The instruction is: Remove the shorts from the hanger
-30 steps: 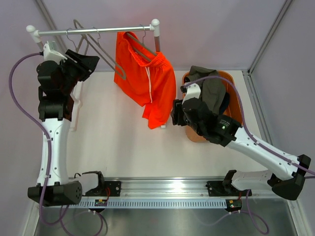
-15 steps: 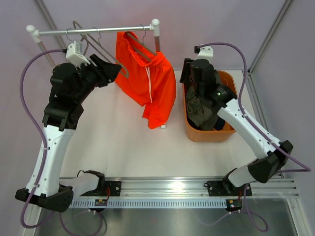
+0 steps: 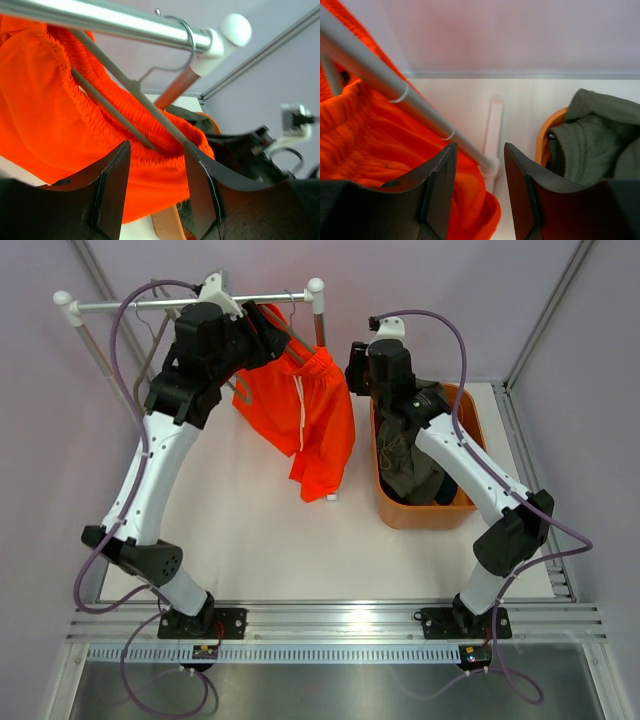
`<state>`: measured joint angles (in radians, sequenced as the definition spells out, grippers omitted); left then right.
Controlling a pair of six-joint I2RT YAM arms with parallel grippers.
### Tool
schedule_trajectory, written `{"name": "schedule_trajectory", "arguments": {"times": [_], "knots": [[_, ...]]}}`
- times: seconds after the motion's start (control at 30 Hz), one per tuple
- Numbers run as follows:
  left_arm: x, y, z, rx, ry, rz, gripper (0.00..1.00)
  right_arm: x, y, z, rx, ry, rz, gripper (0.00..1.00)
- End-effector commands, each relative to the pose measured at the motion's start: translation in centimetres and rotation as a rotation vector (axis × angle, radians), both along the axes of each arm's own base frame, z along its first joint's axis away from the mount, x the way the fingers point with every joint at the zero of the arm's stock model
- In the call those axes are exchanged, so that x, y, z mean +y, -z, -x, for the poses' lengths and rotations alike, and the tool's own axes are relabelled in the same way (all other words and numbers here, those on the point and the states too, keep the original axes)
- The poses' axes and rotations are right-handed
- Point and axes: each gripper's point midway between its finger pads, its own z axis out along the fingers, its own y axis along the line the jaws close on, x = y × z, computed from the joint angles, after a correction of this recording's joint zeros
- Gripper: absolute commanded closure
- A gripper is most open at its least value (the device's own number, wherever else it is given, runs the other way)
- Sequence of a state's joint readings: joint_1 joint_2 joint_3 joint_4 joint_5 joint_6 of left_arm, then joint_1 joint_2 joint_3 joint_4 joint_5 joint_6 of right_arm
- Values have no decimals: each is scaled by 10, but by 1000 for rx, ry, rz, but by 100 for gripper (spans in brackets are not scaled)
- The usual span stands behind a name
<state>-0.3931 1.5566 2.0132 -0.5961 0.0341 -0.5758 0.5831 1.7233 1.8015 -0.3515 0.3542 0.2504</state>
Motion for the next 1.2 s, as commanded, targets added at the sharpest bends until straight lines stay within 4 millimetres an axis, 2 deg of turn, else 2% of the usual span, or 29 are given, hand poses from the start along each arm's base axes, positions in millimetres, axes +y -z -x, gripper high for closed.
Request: {"name": "schedule_trajectory", "arguments": {"times": [0.0,0.03,0.27,0.53,0.7,0.93,1.17], "knots": [[8,-7,-16,-4,-87,-49,50,14,-37,14,-67,-91,-117,50],[7,-6,-25,2,-103,-60,50,17,-36,17,-63,-111,-128,50],[10,9,-45,15,-166,-100,50,36,-21,40,-10,-214,-183,50],[-1,3,-62,-14,-150,-94,49,66,-10,65,20,-292,-200,51],[-8,12,-64,5,-145,-114,50,75,-5,68,28,-299,-202,52],[-6,26,-73,13,-187,-168,50,92,-5,73,35,-322,-209,53],[-14,8,-74,-69,-219,-204,55,109,6,80,61,-348,-203,53]]}}
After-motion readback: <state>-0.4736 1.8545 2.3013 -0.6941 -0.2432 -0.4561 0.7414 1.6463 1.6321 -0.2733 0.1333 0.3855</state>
